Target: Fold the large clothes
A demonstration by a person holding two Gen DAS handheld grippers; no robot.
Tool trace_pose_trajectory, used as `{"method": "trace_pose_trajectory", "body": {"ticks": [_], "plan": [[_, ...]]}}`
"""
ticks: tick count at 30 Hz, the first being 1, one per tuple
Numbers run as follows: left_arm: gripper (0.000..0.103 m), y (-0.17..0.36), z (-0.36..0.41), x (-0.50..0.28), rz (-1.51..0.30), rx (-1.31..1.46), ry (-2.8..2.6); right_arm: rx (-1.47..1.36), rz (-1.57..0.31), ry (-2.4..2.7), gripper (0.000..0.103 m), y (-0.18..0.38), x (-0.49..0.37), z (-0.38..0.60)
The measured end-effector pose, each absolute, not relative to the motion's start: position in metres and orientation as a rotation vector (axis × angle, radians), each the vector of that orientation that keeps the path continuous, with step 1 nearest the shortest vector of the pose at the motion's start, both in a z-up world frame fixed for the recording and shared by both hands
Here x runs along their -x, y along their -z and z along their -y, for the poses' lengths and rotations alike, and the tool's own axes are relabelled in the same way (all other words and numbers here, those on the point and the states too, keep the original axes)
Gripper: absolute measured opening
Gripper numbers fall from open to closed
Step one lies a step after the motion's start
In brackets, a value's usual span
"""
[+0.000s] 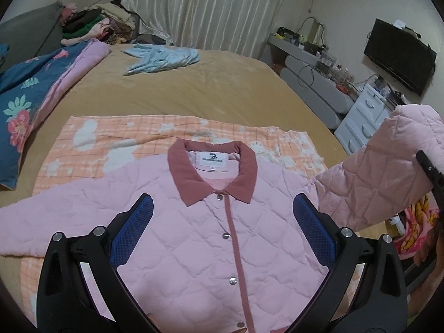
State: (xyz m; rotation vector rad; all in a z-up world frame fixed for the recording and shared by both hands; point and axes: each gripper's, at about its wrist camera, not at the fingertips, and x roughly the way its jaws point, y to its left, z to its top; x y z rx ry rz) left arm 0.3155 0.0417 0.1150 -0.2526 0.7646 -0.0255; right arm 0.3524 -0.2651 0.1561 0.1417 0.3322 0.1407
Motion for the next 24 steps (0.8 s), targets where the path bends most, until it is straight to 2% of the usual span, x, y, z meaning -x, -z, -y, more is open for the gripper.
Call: {"method": "trace_pose_trajectory", "body": {"ticks": [24], "plan": [[0.095, -0.111, -0.136, -0.290, -0.746, 0.421, 0.025, -0.004, -0.403, -0.316, 0.015, -0.123, -0.356, 0.136]]}}
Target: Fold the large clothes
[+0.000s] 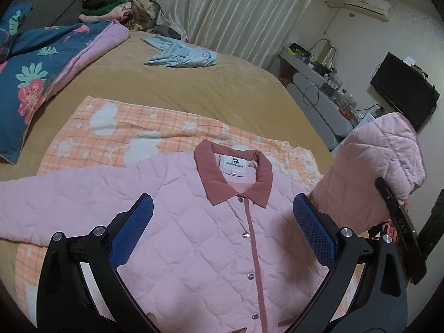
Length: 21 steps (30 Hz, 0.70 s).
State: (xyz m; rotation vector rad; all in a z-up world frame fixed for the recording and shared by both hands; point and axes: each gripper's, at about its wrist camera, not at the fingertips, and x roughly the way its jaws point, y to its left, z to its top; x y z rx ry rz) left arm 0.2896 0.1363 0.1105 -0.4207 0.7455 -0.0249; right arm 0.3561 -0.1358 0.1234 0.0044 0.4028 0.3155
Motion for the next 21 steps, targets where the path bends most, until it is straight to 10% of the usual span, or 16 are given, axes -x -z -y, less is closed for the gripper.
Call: {"method": "trace_pose_trajectory", "body": {"ticks": [21], "plan": [[0.095, -0.053, -0.169, -0.308, -0.792, 0.555, 0.029, 0.080, -0.536, -0.482, 0.017, -0.028, -0.366, 0.048]]}}
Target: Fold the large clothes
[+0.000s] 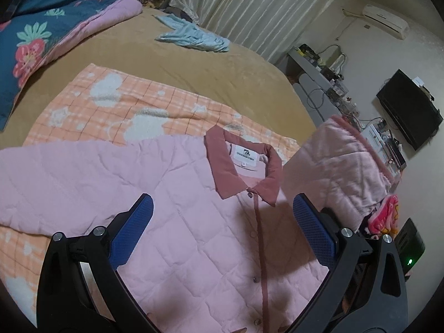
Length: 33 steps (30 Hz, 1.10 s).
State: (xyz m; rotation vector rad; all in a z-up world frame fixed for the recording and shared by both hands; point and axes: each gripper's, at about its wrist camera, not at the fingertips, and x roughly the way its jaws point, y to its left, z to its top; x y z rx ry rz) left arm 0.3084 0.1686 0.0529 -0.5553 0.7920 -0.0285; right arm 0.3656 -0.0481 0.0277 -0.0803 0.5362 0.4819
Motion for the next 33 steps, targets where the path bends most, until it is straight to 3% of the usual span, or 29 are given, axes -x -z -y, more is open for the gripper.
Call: {"method": "trace_pose_trajectory", "body": {"ticks": [9, 15, 26, 33], "plan": [[0.095, -0.029, -0.175, -0.314, -0.813, 0.587, 0.023, 0.142, -0.616, -0.555, 0.027, 0.016, -0.362, 0.012], [0.095, -0.008, -0.176, -0.317, -0.849, 0.615, 0.026, 0.162, -0.685, -0.604, 0.040, 0.048, -0.355, -0.008], [0.095, 0.020, -0.178, -0.318, -0.912, 0.630, 0.017, 0.139, -0.714, -0.747, 0.088, 0.052, -0.326, -0.014], [0.095, 0.065, -0.172, -0.320, -1.013, 0.666, 0.028, 0.044, -0.721, -0.729, 0.089, 0.037, -0.329, 0.040]]}}
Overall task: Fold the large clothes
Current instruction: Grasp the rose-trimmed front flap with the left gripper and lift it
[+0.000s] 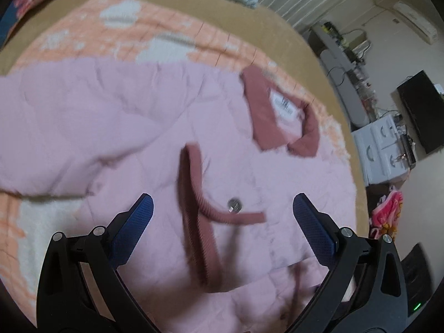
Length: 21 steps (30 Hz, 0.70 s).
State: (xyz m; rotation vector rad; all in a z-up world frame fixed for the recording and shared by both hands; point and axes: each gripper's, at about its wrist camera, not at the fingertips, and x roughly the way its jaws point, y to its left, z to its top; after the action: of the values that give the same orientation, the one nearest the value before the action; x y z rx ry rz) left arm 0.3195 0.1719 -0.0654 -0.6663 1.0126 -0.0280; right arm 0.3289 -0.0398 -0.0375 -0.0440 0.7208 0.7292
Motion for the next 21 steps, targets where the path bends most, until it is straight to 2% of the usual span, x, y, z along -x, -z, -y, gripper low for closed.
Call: {"method": "trace_pose_trajectory", "body": {"ticks": [4, 7, 9, 10, 11, 13, 14, 17, 21], "plan": [[0.092, 0.093, -0.162, -0.317, -1.059, 0.705, 0.047, 0.025, -0.733, -0.620, 0.089, 0.036, -0.340, 0.074], [0.085, 0.104, -0.153, -0.317, -1.073, 0.710, 0.056, 0.002, -0.739, -0.558, 0.089, 0.038, -0.348, 0.103], [0.073, 0.104, -0.144, -0.320, -1.078, 0.658, 0.045, -0.004, -0.749, -0.517, 0.089, 0.040, -0.353, 0.120], [0.061, 0.102, -0.140, -0.321, -1.076, 0.636, 0.050, -0.008, -0.749, -0.493, 0.089, 0.041, -0.354, 0.130], [0.058, 0.098, -0.135, -0.322, -1.072, 0.601, 0.042, -0.012, -0.747, -0.474, 0.089, 0.042, -0.356, 0.138], [0.025, 0.087, -0.124, -0.323, -1.040, 0.487, 0.037, -0.027, -0.749, -0.430, 0.089, 0.044, -0.358, 0.157], [0.018, 0.082, -0.120, -0.323, -1.021, 0.447, 0.038, -0.036, -0.747, -0.410, 0.089, 0.045, -0.359, 0.165], [0.010, 0.056, -0.114, -0.325, -0.947, 0.366, 0.059, -0.074, -0.738, -0.345, 0.089, 0.045, -0.360, 0.191], [0.008, 0.009, -0.114, -0.332, -0.842, 0.333, 0.086, -0.095, -0.742, -0.299, 0.089, 0.042, -0.364, 0.213]]}}
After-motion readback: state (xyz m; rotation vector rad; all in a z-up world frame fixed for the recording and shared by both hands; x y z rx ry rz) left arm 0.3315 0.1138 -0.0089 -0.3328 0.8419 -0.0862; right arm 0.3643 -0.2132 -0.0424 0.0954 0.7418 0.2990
